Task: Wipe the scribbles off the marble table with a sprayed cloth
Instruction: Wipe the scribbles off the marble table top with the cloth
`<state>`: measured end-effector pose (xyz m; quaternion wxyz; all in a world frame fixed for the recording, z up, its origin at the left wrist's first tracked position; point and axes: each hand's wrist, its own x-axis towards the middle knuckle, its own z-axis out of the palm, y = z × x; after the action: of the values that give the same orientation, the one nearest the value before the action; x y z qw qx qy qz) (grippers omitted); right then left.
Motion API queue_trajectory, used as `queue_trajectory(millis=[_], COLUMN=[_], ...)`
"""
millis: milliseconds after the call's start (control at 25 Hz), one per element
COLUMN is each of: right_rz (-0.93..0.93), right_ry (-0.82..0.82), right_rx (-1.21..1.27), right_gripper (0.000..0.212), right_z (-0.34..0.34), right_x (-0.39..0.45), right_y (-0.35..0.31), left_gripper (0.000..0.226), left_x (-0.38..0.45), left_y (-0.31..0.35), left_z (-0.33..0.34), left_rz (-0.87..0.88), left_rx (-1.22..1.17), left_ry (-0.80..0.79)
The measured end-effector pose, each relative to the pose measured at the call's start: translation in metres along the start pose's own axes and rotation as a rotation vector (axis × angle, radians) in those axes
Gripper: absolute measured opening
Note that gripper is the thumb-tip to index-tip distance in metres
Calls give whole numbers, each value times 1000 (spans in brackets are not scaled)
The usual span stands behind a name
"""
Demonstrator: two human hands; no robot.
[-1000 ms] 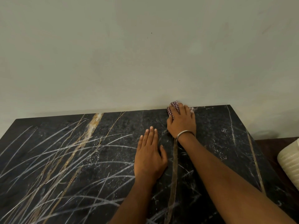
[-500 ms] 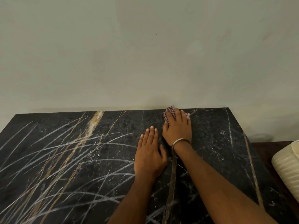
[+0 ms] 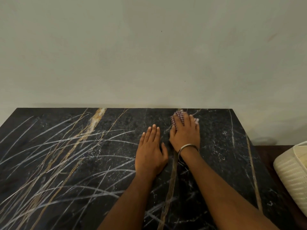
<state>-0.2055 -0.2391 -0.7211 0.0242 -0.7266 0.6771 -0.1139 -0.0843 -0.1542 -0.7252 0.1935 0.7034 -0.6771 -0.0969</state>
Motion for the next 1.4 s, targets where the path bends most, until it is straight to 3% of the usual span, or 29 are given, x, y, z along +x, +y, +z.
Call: queue_trajectory(millis=[160, 440, 680, 920, 1120, 1240, 1400], right_rz=[-83, 99, -98, 97, -35, -86, 68], right_ry=[-4, 36, 5, 21, 3, -3, 1], right_rx=[-4, -16, 0, -38, -9, -19, -55], right_gripper=[54, 52, 52, 53, 53, 52, 53], right_z=[2, -6, -6, -12, -7, -11, -20], right_x=[-15, -23, -55, -54, -86, -88, -84], right_y=[-2, 28, 5, 35, -2, 11, 45], left_gripper=[62, 61, 62, 61, 61, 60, 60], left_x=[-1, -1, -1, 0, 0, -1, -2], left_y=[0, -2, -1, -3, -3, -3, -4], left_z=[-2, 0, 0, 2, 4, 3, 3], left_rz=[10, 7, 5, 15, 13, 17, 23], left_rx=[-9, 9, 19, 20, 29, 25, 26], left_ry=[2, 18, 4, 12, 16, 11, 17])
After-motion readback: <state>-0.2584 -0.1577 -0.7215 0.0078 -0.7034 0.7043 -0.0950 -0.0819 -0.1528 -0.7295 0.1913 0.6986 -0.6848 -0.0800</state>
